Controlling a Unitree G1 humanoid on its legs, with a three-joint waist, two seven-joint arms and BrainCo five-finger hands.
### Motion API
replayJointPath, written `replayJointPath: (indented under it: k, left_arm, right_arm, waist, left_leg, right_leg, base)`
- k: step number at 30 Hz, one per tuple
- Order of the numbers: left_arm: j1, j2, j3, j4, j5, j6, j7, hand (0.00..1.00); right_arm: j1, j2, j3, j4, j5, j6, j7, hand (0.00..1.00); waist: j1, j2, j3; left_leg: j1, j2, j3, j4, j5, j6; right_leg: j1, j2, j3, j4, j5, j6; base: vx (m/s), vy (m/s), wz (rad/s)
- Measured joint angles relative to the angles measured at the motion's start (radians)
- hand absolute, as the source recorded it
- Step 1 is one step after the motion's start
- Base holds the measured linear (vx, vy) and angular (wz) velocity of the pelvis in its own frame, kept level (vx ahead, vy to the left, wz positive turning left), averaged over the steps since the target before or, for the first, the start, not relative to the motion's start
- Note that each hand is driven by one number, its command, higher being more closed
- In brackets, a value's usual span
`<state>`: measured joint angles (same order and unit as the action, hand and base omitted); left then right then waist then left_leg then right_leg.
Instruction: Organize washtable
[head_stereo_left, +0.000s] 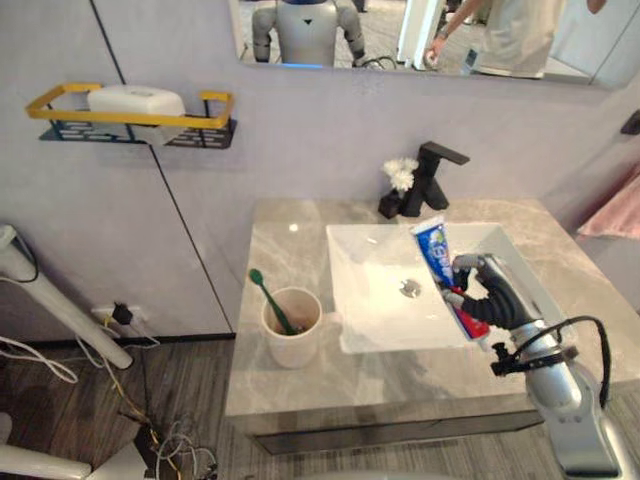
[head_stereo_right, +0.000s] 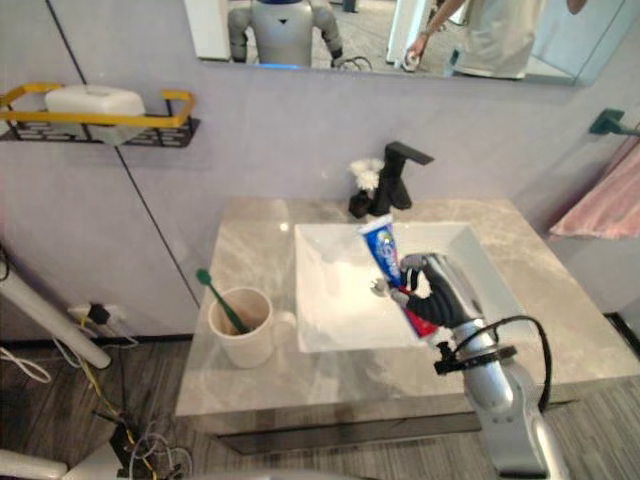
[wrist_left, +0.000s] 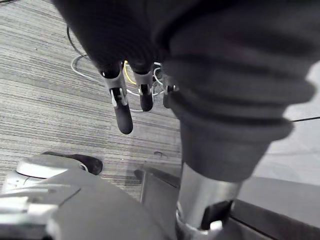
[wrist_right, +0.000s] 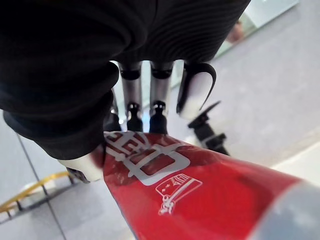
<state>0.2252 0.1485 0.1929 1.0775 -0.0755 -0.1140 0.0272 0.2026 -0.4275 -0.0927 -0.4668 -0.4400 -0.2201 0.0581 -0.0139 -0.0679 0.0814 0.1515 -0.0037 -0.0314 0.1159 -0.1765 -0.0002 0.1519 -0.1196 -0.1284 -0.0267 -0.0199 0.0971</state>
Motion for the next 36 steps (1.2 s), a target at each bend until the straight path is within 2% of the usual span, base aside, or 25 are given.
replayJointPath:
  k: [5,7,8,10,11,13,17,19,24,29,31,36]
  left_arm:
    - [0.036,0.016,0.099,-0.184,0.013,-0.011,0.044,0.0]
    - [0.054,0.03,0.149,-0.379,0.041,-0.017,0.066,0.0]
    - [0.06,0.033,0.165,-0.434,0.047,-0.019,0.068,0.0]
    - [0.075,0.045,0.229,-0.678,0.077,-0.021,0.092,0.0]
    - [0.075,0.046,0.245,-0.747,0.089,-0.022,0.1,0.0]
    - [0.068,0.051,0.281,-0.969,0.109,-0.025,0.131,0.0]
    - [0.06,0.03,0.277,-1.287,0.158,-0.026,0.176,0.0]
    - [0.056,0.017,0.226,-1.469,0.193,-0.035,0.198,0.0]
    - [0.058,0.007,0.09,-1.651,0.211,-0.088,0.202,0.0]
    - [0.056,0.011,-0.038,-1.721,0.056,-0.138,0.163,0.0]
    - [0.053,0.016,-0.089,-1.739,-0.022,-0.138,0.134,0.0]
    - [0.015,0.038,-0.174,-1.74,-0.14,-0.137,0.094,0.0]
  right_arm:
    - [-0.01,0.015,0.03,-0.059,0.03,-0.02,-0.033,1.0]
    - [-0.015,0.015,0.047,-0.079,0.058,-0.041,-0.035,1.0]
    - [-0.023,0.015,0.058,-0.078,0.06,-0.041,-0.035,1.0]
    - [-0.039,0.018,0.101,-0.086,0.099,-0.043,-0.034,1.0]
    - [-0.04,0.021,0.107,-0.092,0.105,-0.043,-0.033,1.0]
    - [-0.043,0.042,0.111,-0.111,0.13,-0.043,-0.033,1.0]
    - [-0.057,0.054,0.139,-0.109,0.137,-0.027,-0.031,1.0]
    - [-0.061,0.07,0.167,-0.109,0.137,-0.014,-0.024,1.0]
    - [-0.074,0.095,0.204,-0.108,0.136,-0.002,-0.009,1.0]
    - [-0.089,0.098,0.239,-0.107,0.136,0.0,-0.012,1.0]
    - [-0.098,0.099,0.269,-0.106,0.135,0.0,-0.013,1.0]
    - [-0.135,0.099,0.306,-0.097,0.135,0.0,-0.015,1.0]
  waist:
    - [0.011,0.001,0.0]
    - [0.028,0.003,0.001]
    - [0.031,0.005,0.001]
    - [0.033,0.009,0.001]
    - [0.035,0.009,0.001]
    - [0.056,0.012,-0.002]
    - [0.059,0.03,-0.013]
    - [0.058,0.039,-0.019]
    - [0.058,0.047,-0.029]
    - [0.057,0.046,-0.032]
    - [0.057,0.044,-0.035]
    - [0.056,0.031,-0.045]
  left_leg:
    - [-0.02,-0.012,-0.038,0.013,0.0,0.0]
    - [-0.037,-0.015,-0.062,0.025,0.0,-0.001]
    - [-0.039,-0.016,-0.066,0.025,0.0,-0.001]
    - [-0.059,-0.018,-0.097,0.034,0.0,-0.001]
    - [-0.064,-0.019,-0.104,0.037,0.0,-0.001]
    - [-0.077,-0.027,-0.116,0.044,0.0,-0.001]
    - [-0.092,-0.038,-0.137,0.059,0.0,-0.001]
    - [-0.089,-0.043,-0.153,0.061,0.0,-0.001]
    - [-0.08,-0.042,-0.157,0.061,0.0,-0.001]
    - [-0.068,-0.041,-0.157,0.064,0.0,-0.001]
    - [-0.069,-0.04,-0.158,0.062,0.002,-0.003]
    - [-0.068,-0.033,-0.158,0.059,0.007,-0.01]
  right_leg:
    - [0.002,-0.005,-0.036,0.006,-0.009,-0.001]
    - [0.001,-0.009,-0.062,0.006,-0.013,-0.001]
    - [0.002,-0.009,-0.064,0.006,-0.015,0.0]
    - [0.002,-0.013,-0.094,0.008,-0.022,0.001]
    - [0.001,-0.014,-0.102,0.007,-0.023,0.001]
    - [0.001,-0.018,-0.116,0.006,-0.024,0.001]
    - [0.003,-0.029,-0.135,0.005,-0.024,0.001]
    - [0.017,-0.032,-0.147,0.004,-0.024,0.001]
    - [0.027,-0.031,-0.147,0.004,-0.024,0.001]
    - [0.034,-0.03,-0.146,0.005,-0.025,0.001]
    - [0.033,-0.027,-0.145,0.006,-0.025,0.001]
    - [0.032,-0.019,-0.144,0.007,-0.025,0.001]
  base:
    - [-0.02,-0.021,0.24]
    - [-0.02,-0.035,0.34]
    - [-0.01,-0.033,0.25]
    - [-0.01,-0.039,0.37]
    - [0.01,-0.031,0.34]
    - [0.03,-0.002,0.19]
    - [0.03,0.014,0.18]
    - [0.02,0.005,0.17]
    - [-0.01,-0.002,0.03]
    - [-0.06,-0.003,-0.01]
    - [-0.08,-0.005,-0.01]
    - [-0.03,-0.006,0.0]
